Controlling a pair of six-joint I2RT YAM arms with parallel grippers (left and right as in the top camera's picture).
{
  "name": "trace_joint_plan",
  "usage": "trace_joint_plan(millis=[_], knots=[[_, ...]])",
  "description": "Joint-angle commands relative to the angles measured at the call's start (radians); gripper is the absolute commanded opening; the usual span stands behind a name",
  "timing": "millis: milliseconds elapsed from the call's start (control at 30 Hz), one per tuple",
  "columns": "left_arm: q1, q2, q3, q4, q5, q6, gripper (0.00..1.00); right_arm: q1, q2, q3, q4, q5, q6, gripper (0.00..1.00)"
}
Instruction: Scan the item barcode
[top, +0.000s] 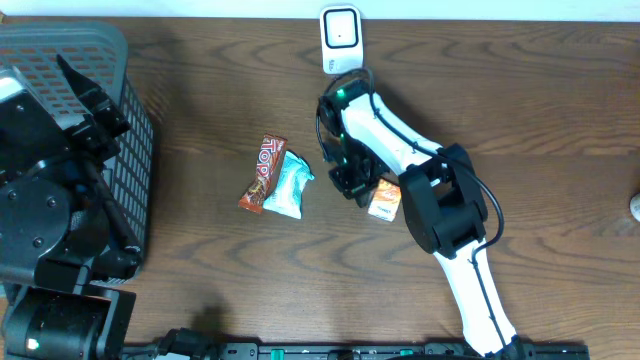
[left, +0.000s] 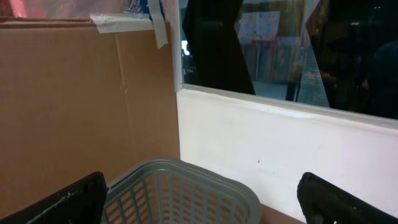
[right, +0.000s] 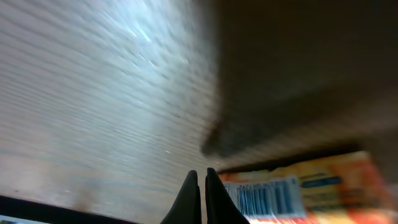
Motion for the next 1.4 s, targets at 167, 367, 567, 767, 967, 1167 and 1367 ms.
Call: trace_joint_plan(millis=[167,367,567,767,967,1167,1367], knots=[[0.003,-0.005,-0.006,0.001,-0.013,-0.008,0.98,0.005,-0.033,-0.131,-0.093,0.312,0.191,0.01],[0.003,-0.005,-0.006,0.001,-0.013,-0.008,0.98,0.004,-0.092,-0.130,-0.152,0.513,0.348,0.01],[0.003,0.000,-0.006,0.001,-0.013,-0.008,0.98,0.007,-0.286,-0.130,-0.106,0.371,0.311,0.01],[0.003,0.014,-0.006,0.002,-0.013,-0.009,0.98,-0.019,-0.469,-0.130,-0.056,0.283,0.367,0.11],[0.003,0.039,-0.006,0.033,-0.013,-0.008,0.98,-0.072,-0.639,-0.130,-0.077,0.246,0.469,0.37],[0.003,0.054,-0.006,0.031,-0.013,-0.008,0.98,-0.119,-0.837,-0.130,-0.080,0.244,0.498,0.94],[0.003,0.054,-0.006,0.030,-0.013,-0.008,0.98,-0.179,-0.950,-0.130,-0.102,0.244,0.521,0.99]])
